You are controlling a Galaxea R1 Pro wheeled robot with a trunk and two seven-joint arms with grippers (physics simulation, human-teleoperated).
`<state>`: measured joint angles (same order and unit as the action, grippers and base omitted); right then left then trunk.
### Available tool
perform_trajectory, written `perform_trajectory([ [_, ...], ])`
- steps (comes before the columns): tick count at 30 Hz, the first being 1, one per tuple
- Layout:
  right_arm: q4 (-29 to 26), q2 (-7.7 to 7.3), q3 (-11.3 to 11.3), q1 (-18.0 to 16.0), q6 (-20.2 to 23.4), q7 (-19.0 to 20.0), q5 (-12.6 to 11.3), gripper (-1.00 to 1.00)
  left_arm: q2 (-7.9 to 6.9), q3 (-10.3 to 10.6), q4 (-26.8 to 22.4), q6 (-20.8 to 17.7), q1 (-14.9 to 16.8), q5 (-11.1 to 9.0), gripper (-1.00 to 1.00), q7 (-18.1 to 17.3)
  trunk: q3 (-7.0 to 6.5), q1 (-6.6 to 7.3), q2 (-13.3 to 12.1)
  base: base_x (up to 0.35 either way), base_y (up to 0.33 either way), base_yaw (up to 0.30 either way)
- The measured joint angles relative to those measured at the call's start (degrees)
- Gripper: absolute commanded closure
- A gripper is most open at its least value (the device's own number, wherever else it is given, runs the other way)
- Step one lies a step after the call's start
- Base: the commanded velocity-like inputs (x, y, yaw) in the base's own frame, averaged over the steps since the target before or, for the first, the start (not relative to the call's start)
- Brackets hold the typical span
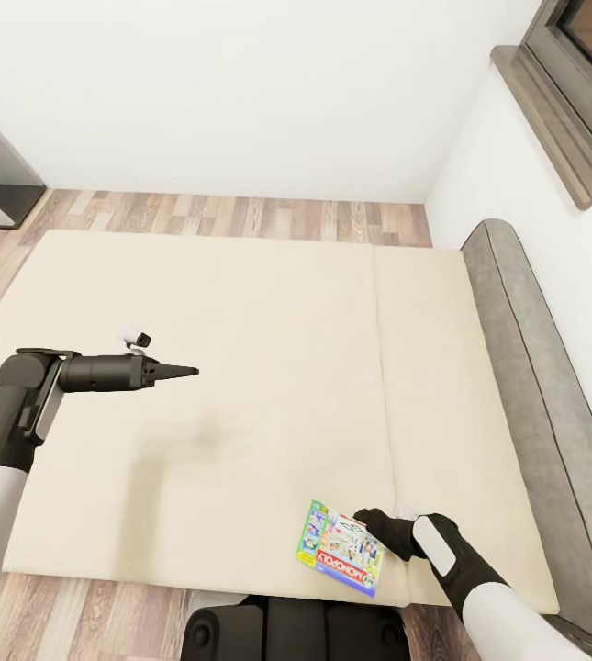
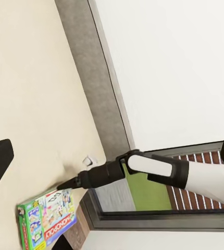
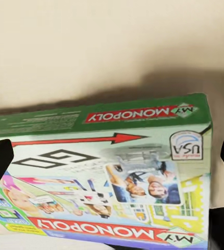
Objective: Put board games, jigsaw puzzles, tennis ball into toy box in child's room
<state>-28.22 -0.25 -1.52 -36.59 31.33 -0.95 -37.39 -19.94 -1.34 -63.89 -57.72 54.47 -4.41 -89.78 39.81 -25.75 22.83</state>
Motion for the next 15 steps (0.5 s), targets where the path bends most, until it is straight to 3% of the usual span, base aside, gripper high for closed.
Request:
perform_trajectory([
  [15, -0.01, 0.64, 0.00, -0.05, 0.04, 0.07, -0.08, -1.00, 0.01, 0.00, 0.00, 0.03, 0.00, 0.00, -1.00, 0.00, 0.00, 0.00, 0.00, 0.000, 0.000, 0.000],
])
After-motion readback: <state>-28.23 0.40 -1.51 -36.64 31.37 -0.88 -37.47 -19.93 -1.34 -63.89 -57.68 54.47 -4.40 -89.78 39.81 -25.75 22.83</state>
